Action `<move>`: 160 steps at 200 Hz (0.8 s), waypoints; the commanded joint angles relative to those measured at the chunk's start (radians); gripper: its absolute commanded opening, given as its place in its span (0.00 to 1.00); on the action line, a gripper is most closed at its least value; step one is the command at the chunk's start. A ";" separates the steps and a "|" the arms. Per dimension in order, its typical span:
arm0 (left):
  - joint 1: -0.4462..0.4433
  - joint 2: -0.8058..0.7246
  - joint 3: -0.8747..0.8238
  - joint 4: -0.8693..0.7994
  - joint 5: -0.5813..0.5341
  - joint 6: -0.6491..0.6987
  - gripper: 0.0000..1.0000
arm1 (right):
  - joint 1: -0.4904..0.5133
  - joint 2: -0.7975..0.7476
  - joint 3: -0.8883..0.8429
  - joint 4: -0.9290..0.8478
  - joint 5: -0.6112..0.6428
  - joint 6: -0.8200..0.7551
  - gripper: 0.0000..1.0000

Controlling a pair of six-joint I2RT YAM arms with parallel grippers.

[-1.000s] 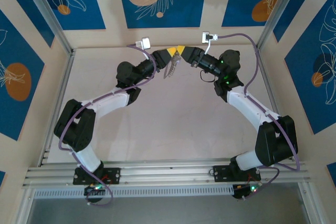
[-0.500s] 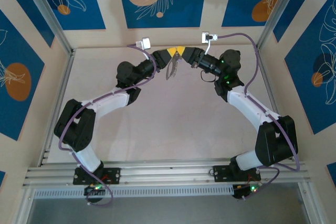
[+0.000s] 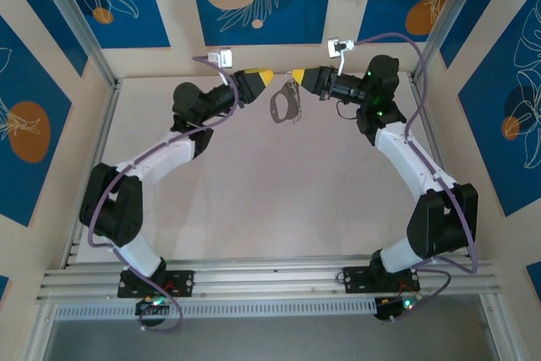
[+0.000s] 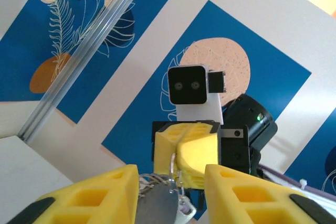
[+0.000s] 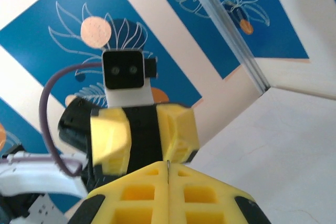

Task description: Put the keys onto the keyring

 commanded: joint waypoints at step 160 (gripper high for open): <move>0.004 0.076 0.277 -0.415 0.341 0.235 0.40 | -0.003 0.194 0.388 -0.622 -0.383 -0.449 0.00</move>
